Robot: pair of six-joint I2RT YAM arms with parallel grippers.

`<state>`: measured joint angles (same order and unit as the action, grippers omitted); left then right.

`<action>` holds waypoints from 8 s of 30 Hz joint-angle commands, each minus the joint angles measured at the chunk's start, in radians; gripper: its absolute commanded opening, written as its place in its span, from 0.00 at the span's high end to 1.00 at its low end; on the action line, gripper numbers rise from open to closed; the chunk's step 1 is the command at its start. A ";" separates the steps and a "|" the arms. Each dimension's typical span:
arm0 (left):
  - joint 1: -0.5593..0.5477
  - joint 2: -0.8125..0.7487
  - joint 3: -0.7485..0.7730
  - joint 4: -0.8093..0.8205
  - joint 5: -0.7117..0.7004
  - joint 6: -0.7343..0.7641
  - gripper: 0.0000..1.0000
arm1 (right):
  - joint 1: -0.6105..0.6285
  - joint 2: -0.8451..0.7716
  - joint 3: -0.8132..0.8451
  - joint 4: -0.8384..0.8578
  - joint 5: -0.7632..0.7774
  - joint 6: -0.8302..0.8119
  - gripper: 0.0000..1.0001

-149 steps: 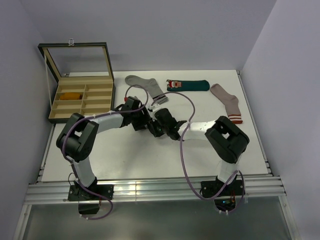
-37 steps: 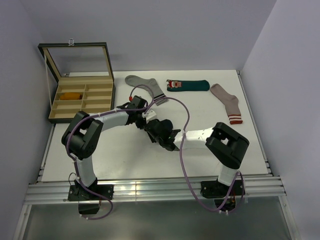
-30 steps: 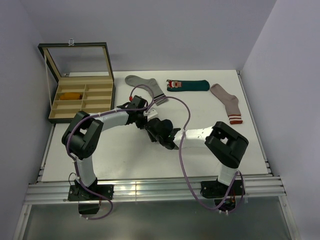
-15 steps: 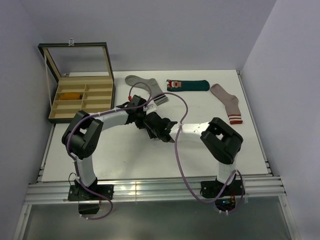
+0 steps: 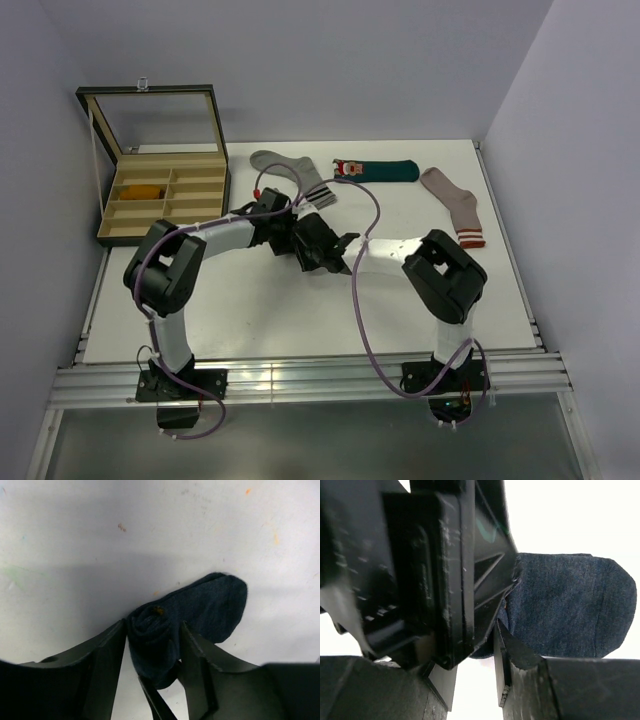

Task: Roll the socks
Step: Roll the sock at the center of the board.

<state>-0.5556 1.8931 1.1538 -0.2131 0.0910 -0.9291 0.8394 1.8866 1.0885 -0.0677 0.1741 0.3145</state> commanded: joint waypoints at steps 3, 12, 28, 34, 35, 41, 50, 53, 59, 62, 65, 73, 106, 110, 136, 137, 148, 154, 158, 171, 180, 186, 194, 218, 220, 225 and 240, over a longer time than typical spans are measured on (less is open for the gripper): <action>0.028 -0.060 -0.095 -0.049 0.044 0.004 0.43 | -0.102 0.132 -0.096 -0.175 -0.131 0.034 0.83; 0.074 -0.157 -0.201 0.073 0.067 -0.069 0.33 | -0.161 0.097 -0.124 -0.126 -0.431 0.008 1.00; 0.082 -0.345 -0.519 0.527 0.125 -0.166 0.31 | -0.326 0.198 -0.079 -0.038 -0.975 0.095 1.00; 0.072 -0.316 -0.542 0.632 0.138 -0.185 0.31 | -0.338 0.227 -0.032 -0.070 -0.999 0.097 1.00; 0.072 -0.309 -0.534 0.635 0.136 -0.185 0.31 | -0.338 0.233 -0.029 -0.072 -1.001 0.098 1.00; 0.069 -0.249 -0.510 0.612 0.148 -0.211 0.37 | -0.339 0.241 -0.024 -0.060 -0.993 0.121 1.00; 0.046 -0.270 -0.514 0.503 0.079 -0.197 0.40 | -0.344 0.247 -0.009 -0.044 -0.984 0.152 1.00; 0.043 -0.241 -0.493 0.485 0.084 -0.198 0.44 | -0.344 0.246 -0.012 -0.040 -0.984 0.156 1.00; 0.031 -0.197 -0.456 0.405 0.052 -0.217 0.60 | -0.342 0.210 -0.029 -0.021 -0.961 0.146 0.99; 0.023 -0.180 -0.421 0.339 0.023 -0.203 0.66 | -0.341 0.189 -0.041 -0.011 -0.943 0.141 0.98; 0.013 -0.172 -0.385 0.264 -0.014 -0.188 0.69 | -0.333 0.151 -0.053 -0.007 -0.914 0.127 0.96; -0.029 -0.152 -0.244 0.035 -0.123 -0.125 0.79 | -0.269 -0.078 -0.157 0.065 -0.645 0.101 0.76; -0.076 -0.032 -0.002 -0.221 -0.146 0.026 0.84 | 0.173 -0.212 -0.243 0.313 0.194 -0.160 0.49; -0.076 -0.032 0.001 -0.224 -0.143 0.027 0.84 | 0.187 -0.179 -0.239 0.325 0.192 -0.173 0.51; -0.041 -0.149 -0.068 -0.060 -0.050 -0.022 0.41 | -0.068 -0.116 -0.248 0.144 -0.413 0.008 1.00; -0.037 -0.163 -0.080 -0.048 -0.047 -0.030 0.40 | -0.095 -0.106 -0.248 0.141 -0.476 0.012 1.00; 0.046 -0.353 -0.344 0.251 0.036 -0.122 0.33 | -0.260 0.014 -0.237 0.239 -0.884 0.149 1.00; 0.040 -0.313 -0.430 0.394 0.110 -0.175 0.34 | -0.299 0.081 -0.222 0.281 -0.961 0.208 1.00; 0.028 -0.302 -0.437 0.389 0.093 -0.182 0.36 | -0.321 0.112 -0.210 0.276 -0.972 0.228 1.00; 0.019 -0.236 -0.431 0.299 0.006 -0.206 0.45 | -0.335 0.167 -0.173 0.250 -0.984 0.247 1.00; 0.011 -0.192 -0.398 0.216 -0.045 -0.197 0.64 | -0.338 0.180 -0.171 0.238 -0.983 0.245 0.94; -0.018 -0.149 -0.335 0.121 -0.063 -0.168 0.85 | -0.329 0.030 -0.237 0.255 -0.872 0.199 0.62; -0.058 -0.060 -0.186 -0.057 -0.071 -0.071 0.94 | -0.189 -0.291 -0.343 0.235 -0.330 0.054 0.54; -0.064 -0.015 -0.042 -0.178 -0.057 0.033 0.94 | 0.165 -0.259 -0.288 0.356 0.180 -0.195 0.48; -0.064 -0.014 -0.039 -0.180 -0.057 0.035 0.94 | 0.168 -0.228 -0.271 0.338 0.182 -0.198 0.48; -0.064 -0.014 -0.031 -0.186 -0.051 0.042 0.93 | 0.175 -0.156 -0.211 0.243 0.192 -0.193 0.48; -0.064 0.011 0.018 -0.209 -0.007 0.093 0.90 | 0.164 -0.077 -0.174 0.046 0.306 -0.065 0.45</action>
<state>-0.6075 1.8618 1.1694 -0.3256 0.0822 -0.8951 1.0241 1.7752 0.9257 0.1024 0.4370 0.2047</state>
